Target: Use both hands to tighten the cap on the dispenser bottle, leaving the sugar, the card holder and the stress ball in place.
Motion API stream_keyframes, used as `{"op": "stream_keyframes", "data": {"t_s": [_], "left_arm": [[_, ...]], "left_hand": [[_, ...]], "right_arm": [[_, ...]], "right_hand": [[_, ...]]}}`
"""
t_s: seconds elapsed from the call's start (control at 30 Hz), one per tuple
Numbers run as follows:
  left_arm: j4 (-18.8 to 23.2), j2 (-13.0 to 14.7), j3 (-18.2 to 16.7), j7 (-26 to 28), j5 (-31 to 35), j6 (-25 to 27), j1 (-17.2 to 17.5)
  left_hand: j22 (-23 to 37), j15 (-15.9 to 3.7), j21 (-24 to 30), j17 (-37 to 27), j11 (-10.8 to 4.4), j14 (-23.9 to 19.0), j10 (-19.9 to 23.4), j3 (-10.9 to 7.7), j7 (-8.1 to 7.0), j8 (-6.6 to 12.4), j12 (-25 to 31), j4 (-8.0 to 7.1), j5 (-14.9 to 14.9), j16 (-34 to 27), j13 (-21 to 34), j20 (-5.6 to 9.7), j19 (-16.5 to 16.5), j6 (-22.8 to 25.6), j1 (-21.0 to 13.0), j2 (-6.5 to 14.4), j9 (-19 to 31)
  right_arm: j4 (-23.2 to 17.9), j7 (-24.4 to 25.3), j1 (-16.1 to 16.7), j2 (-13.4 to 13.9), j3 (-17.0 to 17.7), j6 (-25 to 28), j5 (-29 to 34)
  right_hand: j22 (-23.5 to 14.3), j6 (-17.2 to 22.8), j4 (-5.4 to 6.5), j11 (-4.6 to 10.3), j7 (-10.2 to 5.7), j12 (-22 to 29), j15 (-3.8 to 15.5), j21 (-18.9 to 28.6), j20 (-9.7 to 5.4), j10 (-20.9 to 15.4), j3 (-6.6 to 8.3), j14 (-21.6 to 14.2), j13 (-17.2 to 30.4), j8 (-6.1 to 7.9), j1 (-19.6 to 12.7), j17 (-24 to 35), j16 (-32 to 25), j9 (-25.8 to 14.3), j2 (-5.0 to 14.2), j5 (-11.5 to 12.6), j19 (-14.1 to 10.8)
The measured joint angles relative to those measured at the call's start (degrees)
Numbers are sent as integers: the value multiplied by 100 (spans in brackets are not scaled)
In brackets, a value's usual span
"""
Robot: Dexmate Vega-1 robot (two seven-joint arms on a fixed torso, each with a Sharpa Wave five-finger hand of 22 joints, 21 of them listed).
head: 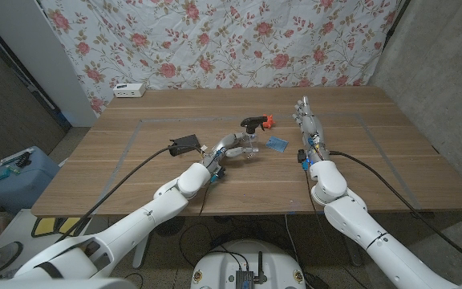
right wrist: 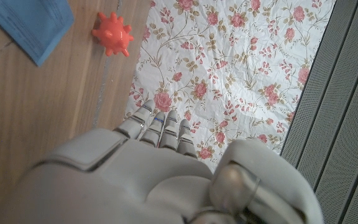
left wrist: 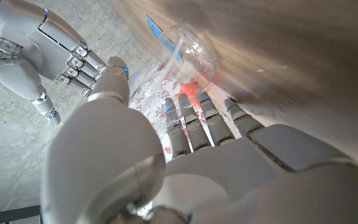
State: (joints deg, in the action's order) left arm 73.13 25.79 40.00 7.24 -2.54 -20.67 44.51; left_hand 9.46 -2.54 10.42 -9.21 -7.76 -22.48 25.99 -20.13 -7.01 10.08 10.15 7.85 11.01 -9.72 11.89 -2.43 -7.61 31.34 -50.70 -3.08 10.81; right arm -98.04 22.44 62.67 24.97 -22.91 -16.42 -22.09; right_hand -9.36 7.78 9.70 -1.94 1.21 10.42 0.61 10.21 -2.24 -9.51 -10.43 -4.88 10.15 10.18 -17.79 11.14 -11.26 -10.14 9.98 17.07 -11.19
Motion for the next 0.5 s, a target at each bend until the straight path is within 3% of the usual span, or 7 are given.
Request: {"op": "stream_keyframes", "data": {"t_s": [0.5], "left_arm": [[-69, 7, -30, -122, -104, -102, -14]], "left_hand": [[0, 6, 0, 0, 24, 358, -419, 144, 15, -37, 0, -27, 66, 0, -71, -53, 151, -507, 154, -23, -16]], "right_arm": [[-37, 50, 11, -8, -23, 70, 53]], "right_hand": [[0, -10, -24, 21, -52, 0, 0, 0, 0, 20, 24, 0, 0, 0, 16, -22, 0, 0, -16, 45, 0]]}}
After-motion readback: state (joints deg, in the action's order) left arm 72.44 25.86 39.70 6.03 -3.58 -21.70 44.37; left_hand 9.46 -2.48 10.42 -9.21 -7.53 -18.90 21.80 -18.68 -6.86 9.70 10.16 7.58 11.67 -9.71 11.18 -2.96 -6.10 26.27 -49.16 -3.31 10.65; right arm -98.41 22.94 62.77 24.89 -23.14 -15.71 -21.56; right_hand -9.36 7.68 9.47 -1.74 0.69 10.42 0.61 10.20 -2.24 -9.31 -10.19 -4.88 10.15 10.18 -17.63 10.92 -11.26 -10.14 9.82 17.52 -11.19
